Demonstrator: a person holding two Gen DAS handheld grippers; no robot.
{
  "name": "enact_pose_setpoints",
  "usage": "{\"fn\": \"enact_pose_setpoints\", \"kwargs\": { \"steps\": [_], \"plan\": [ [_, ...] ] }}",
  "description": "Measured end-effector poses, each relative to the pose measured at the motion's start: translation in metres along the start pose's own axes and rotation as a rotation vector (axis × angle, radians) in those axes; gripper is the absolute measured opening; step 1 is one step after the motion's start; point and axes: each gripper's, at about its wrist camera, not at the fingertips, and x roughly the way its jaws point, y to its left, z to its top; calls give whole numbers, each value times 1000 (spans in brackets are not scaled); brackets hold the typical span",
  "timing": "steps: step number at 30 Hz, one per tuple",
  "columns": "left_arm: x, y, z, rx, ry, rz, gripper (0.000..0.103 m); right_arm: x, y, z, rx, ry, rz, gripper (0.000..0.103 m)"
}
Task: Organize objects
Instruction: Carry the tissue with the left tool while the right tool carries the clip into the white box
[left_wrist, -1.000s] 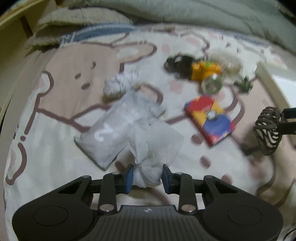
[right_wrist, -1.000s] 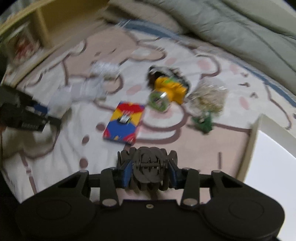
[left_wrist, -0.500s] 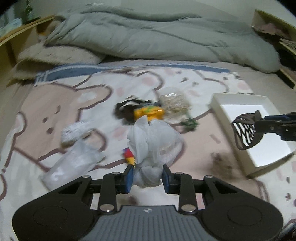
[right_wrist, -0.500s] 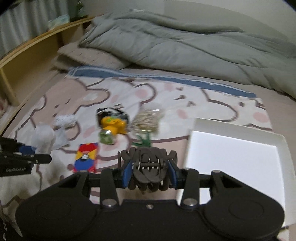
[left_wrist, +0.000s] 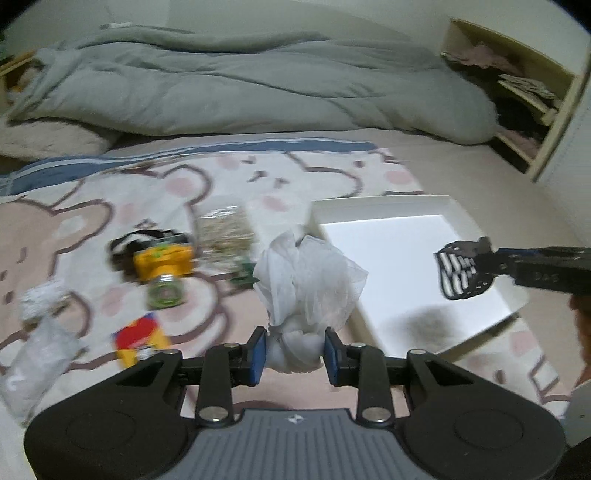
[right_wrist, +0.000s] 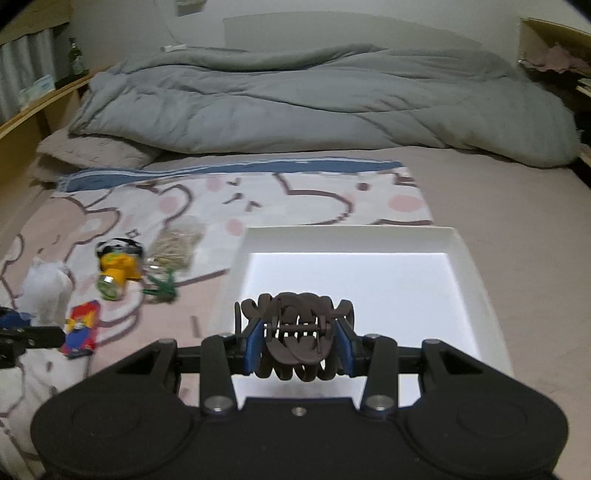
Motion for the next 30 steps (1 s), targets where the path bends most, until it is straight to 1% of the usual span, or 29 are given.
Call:
{"fn": "enact_pose_setpoints", "kwargs": {
  "steps": [2, 6, 11, 17, 19, 22, 26, 30],
  "plan": [
    [6, -16, 5, 22, 10, -23, 34, 0, -15, -4, -4, -2, -18, 42],
    [18, -45, 15, 78, 1, -31, 34, 5, -44, -11, 1, 7, -57, 42],
    [43, -75, 26, 98, 24, -70, 34, 14, -71, -22, 6, 50, -110, 42],
    [76, -103, 33, 80, 36, -134, 34, 26, -93, -30, -5, 77, -179, 42],
    [86, -110, 33, 73, 42, -155, 34, 32, -100, -33, 2, 97, -180, 42],
    [102, -121, 31, 65, 74, -172, 34, 38, -106, -38, 11, 120, -165, 43],
    [123, -128, 26, 42, 125, -203, 34, 40, -109, -43, 7, 137, -174, 43],
    [137, -131, 21, 16, 149, -227, 34, 42, -116, -44, 23, 141, -195, 43]
  ]
}}
